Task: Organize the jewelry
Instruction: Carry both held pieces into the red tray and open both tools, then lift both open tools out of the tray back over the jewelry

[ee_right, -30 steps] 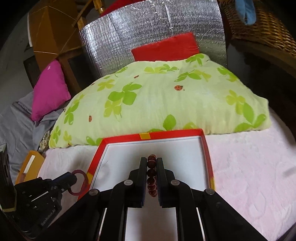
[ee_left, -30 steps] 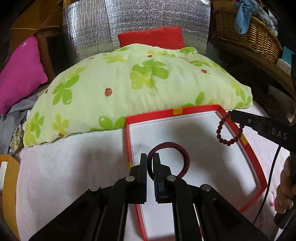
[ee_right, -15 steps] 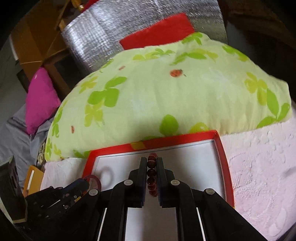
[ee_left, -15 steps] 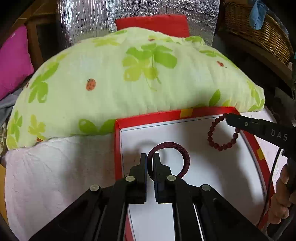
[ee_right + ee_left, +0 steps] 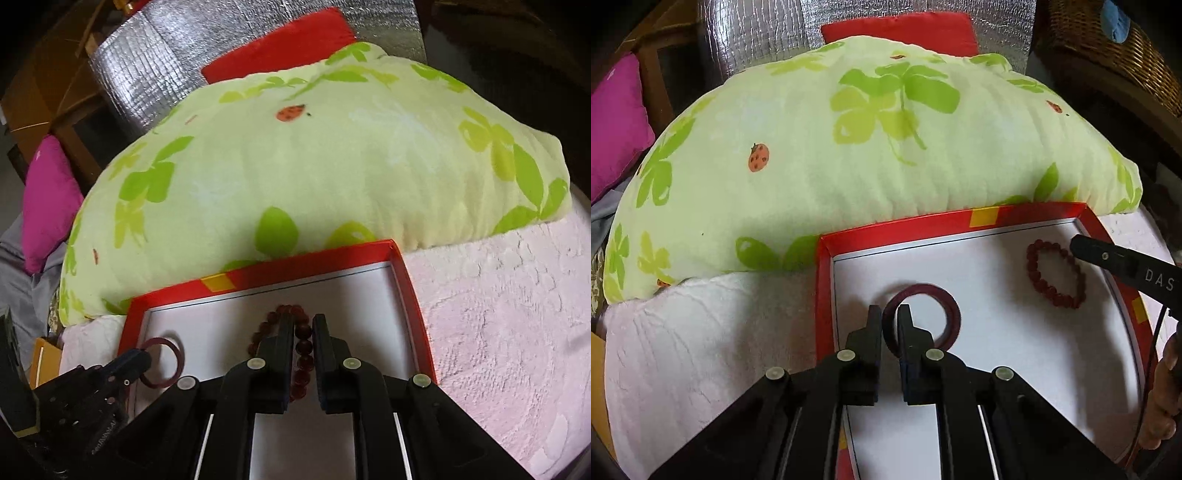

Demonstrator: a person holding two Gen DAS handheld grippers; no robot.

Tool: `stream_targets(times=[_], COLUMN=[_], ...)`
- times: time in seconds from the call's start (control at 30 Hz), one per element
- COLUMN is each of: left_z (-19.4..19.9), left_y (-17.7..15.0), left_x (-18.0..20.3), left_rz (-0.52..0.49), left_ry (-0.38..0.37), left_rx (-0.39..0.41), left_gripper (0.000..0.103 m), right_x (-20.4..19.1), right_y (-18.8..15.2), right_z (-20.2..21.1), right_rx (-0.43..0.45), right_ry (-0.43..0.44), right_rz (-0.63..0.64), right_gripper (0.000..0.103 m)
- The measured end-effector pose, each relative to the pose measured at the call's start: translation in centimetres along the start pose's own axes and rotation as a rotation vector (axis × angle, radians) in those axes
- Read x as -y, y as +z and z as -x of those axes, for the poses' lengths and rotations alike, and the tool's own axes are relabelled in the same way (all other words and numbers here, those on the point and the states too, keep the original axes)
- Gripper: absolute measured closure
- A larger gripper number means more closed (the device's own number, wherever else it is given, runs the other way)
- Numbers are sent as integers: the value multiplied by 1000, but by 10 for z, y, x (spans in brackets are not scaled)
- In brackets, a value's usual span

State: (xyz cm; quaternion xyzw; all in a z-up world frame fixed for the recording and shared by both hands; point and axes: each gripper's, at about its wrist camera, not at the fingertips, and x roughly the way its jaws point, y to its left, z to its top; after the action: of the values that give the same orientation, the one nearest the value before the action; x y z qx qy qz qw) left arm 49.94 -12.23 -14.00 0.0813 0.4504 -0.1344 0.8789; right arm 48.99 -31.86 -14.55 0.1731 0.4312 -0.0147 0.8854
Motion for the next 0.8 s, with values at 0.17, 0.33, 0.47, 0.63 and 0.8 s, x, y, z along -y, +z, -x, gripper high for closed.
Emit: stream_targets(times=[0.17, 0.33, 0.47, 0.63, 0.8], left_z=[6, 27, 54, 93, 135], left_y=[-4, -18, -38, -71, -105], left_x=[-4, -2, -2, 1, 1], left_rz=[11, 6, 2, -9, 7], left_ry=[16, 26, 39, 68, 81], left_rx=[23, 50, 76, 100, 126], left_gripper=[58, 50, 45, 43, 37], right_x=[-1, -5, -16, -24, -33], right_y=[1, -4, -20, -44, -75], right_z=[-1, 14, 32, 61, 106], right_rx=[-12, -7, 2, 19, 60], right_ry=[-23, -26, -47, -60, -73], right_rz=[27, 52, 114, 163, 209], right_gripper=[89, 71, 67, 67, 67])
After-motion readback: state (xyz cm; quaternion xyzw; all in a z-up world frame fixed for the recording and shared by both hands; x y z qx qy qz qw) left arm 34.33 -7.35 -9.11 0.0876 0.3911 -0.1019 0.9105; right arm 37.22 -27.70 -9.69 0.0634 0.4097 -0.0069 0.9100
